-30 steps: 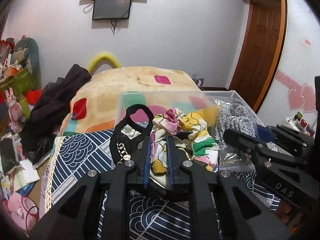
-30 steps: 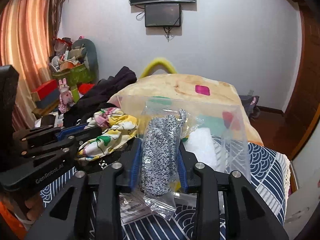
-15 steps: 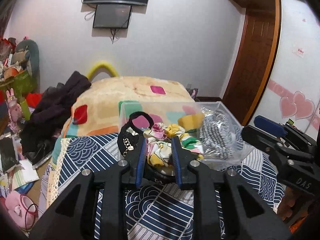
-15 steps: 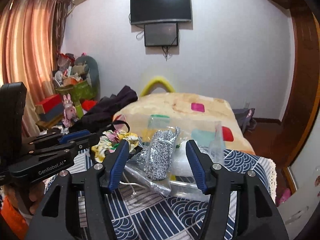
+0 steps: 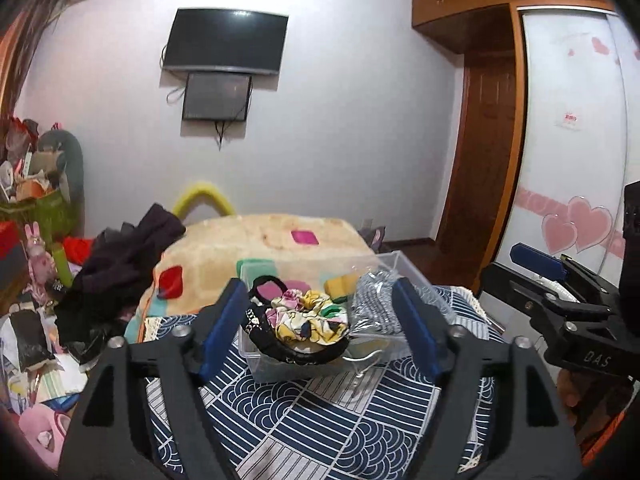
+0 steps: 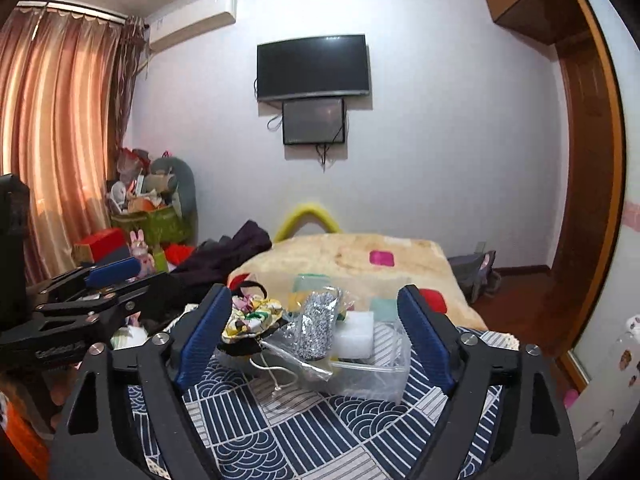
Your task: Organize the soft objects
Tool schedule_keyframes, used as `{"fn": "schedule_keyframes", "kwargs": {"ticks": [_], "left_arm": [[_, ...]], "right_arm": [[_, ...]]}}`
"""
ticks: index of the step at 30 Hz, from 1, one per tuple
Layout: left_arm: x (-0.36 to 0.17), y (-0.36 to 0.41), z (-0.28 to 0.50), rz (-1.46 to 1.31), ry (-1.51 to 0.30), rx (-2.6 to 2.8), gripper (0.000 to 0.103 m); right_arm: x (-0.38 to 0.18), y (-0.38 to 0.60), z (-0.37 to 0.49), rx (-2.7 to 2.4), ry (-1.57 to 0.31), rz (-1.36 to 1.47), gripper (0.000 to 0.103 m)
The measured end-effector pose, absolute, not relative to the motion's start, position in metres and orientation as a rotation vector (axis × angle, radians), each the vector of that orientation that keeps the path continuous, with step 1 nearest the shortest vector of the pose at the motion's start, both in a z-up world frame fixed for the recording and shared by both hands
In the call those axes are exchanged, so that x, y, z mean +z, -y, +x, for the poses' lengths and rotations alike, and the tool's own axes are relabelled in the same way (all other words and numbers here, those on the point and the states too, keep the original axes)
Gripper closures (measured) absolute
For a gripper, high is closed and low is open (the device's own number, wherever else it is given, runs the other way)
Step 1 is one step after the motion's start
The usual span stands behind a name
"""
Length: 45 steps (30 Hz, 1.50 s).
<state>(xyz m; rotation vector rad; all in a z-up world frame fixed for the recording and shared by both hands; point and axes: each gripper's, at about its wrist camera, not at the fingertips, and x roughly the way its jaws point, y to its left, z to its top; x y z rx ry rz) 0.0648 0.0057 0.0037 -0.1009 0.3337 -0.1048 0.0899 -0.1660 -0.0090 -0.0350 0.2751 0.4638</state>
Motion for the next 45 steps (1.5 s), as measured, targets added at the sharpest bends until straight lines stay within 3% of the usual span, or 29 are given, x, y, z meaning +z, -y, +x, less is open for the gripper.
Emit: {"fn": "schedule_keyframes", "kwargs": {"ticks": [2, 6, 45], "left_arm": [[0.007, -0.003, 0.058, -0.088, -0.316, -0.102, 0.010], [0.010, 0.000, 0.045, -0.075, -0.289, -0.086, 0.005], [0.006, 0.005, 0.026, -0.078, -0.260, -0.074, 0.002]], "right_arm": [[-0.007, 0.167, 0.087, 0.466, -0.266, -0.025, 0.012], [-0.006, 0.167, 0.080, 0.443, -0.238, -0.023, 0.000], [-0.008, 0.172, 0.059, 0.442, -0.222, -0.012, 0.000]]}}
